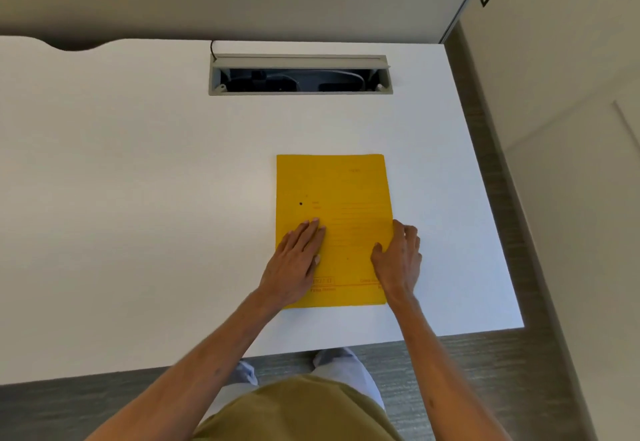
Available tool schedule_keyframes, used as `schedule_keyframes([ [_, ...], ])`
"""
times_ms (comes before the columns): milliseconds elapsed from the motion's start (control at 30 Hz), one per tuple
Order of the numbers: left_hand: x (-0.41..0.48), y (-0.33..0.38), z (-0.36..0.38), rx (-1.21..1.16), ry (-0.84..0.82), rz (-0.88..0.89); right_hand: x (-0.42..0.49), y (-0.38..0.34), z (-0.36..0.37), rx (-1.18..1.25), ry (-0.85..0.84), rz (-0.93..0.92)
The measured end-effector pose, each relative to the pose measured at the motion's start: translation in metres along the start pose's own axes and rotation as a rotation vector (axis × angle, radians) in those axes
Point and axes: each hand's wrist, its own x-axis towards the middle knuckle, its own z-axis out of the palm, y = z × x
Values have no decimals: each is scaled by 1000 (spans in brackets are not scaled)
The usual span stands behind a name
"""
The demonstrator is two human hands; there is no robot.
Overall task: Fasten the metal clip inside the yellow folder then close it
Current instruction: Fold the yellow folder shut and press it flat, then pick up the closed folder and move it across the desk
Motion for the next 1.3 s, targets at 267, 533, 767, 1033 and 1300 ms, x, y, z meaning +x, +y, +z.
schedule_keyframes([
  [267, 3, 5, 9, 4, 61, -26, -11, 0, 11, -164, -72, -312],
  [533, -9, 29, -2, -244, 307, -487, -8, 19, 4, -138, -46, -251],
  [767, 2, 23, -33, -825, 299, -743, -14, 18, 12, -117, -32, -199],
  [1033, 12, 12, -48, -1113, 412, -676, -14, 19, 12, -136, -34, -210],
  [1300, -1, 13, -40, -1306, 339, -628, 5, 25, -7, 50, -106, -231],
])
